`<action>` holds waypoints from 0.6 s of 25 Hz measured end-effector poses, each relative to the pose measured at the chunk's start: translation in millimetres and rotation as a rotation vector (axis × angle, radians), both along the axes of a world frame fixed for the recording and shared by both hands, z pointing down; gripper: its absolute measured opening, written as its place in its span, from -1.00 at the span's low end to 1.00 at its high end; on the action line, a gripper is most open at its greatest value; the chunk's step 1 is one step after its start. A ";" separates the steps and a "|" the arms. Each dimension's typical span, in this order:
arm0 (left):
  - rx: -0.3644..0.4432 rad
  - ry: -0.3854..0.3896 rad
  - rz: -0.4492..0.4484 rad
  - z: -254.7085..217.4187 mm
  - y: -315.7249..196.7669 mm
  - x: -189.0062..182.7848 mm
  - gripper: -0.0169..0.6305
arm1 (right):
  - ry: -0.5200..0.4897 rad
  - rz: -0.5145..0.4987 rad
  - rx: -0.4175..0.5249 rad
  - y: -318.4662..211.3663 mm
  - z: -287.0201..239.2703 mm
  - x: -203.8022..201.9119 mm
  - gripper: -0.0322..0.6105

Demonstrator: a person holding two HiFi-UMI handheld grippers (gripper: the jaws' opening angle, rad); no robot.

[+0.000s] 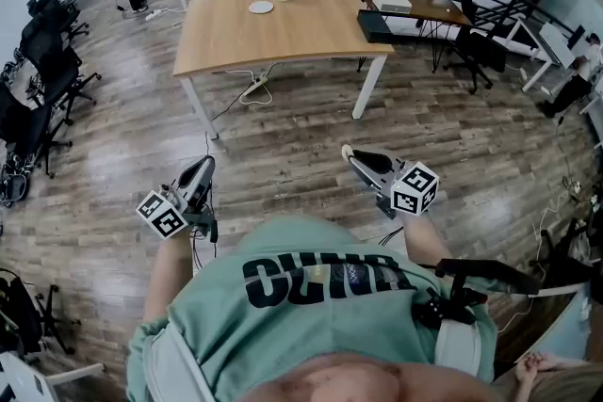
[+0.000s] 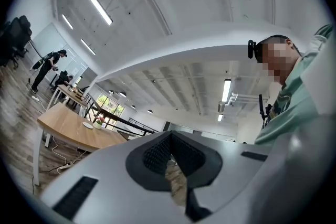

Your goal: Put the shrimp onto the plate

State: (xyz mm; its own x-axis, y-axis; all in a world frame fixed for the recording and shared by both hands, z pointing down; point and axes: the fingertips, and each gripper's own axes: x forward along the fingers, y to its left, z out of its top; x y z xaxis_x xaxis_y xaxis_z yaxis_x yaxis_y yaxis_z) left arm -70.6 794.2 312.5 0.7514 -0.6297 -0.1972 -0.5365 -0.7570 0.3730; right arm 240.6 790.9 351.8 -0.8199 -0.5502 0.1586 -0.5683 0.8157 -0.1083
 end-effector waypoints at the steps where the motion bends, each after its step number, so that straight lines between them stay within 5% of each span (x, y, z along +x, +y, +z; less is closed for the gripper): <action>1: -0.001 0.001 0.001 -0.7 -0.1 -0.6 -0.96 | -0.005 0.001 -0.003 -0.4 -0.3 -0.4 -0.73; 15: -0.005 0.004 0.038 10.0 -8.6 5.3 -0.96 | -0.003 0.018 -0.012 -4.1 9.3 2.4 -0.73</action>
State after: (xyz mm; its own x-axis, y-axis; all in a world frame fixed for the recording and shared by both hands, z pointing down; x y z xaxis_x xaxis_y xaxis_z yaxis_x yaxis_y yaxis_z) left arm -65.3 785.6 322.4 0.7740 -0.6017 -0.1970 -0.5061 -0.7750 0.3786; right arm 243.1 786.8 361.1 -0.8100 -0.5633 0.1631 -0.5829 0.8037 -0.1196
